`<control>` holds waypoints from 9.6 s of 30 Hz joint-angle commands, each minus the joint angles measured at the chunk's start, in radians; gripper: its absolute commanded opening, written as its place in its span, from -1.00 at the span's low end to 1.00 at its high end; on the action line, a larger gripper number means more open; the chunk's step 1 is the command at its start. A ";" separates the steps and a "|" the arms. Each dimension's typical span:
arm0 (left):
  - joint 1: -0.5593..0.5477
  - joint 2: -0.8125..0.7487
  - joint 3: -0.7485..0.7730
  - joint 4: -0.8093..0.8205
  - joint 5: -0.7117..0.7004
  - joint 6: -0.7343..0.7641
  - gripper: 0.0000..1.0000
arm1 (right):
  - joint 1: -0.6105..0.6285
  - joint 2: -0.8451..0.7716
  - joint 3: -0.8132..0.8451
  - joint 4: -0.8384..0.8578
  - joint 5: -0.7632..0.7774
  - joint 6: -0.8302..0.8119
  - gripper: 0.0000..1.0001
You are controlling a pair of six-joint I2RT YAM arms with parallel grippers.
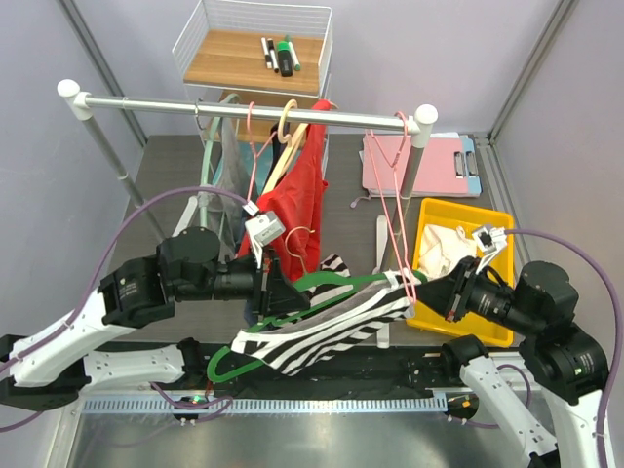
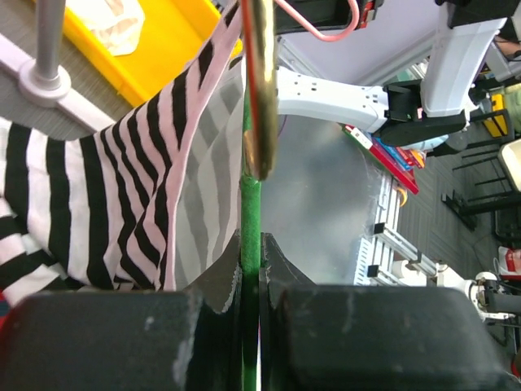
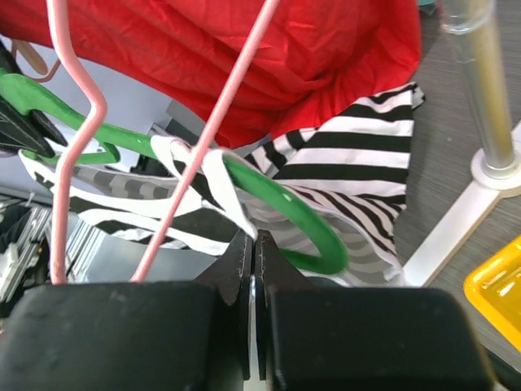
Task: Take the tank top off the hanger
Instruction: Remove the tank top from the hanger, then place the hanger at the clothesline.
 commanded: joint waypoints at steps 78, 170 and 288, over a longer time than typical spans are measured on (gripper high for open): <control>-0.002 0.121 0.319 -0.083 0.360 0.263 -1.00 | -0.005 0.003 0.188 0.111 -0.341 -0.025 0.21; -0.002 -0.078 0.124 -0.092 0.568 0.508 0.40 | -0.015 -0.215 0.100 0.427 -0.557 0.198 -0.98; -0.002 0.107 0.121 0.109 -0.148 0.180 0.21 | 0.032 -0.282 0.491 0.010 0.042 0.022 -0.98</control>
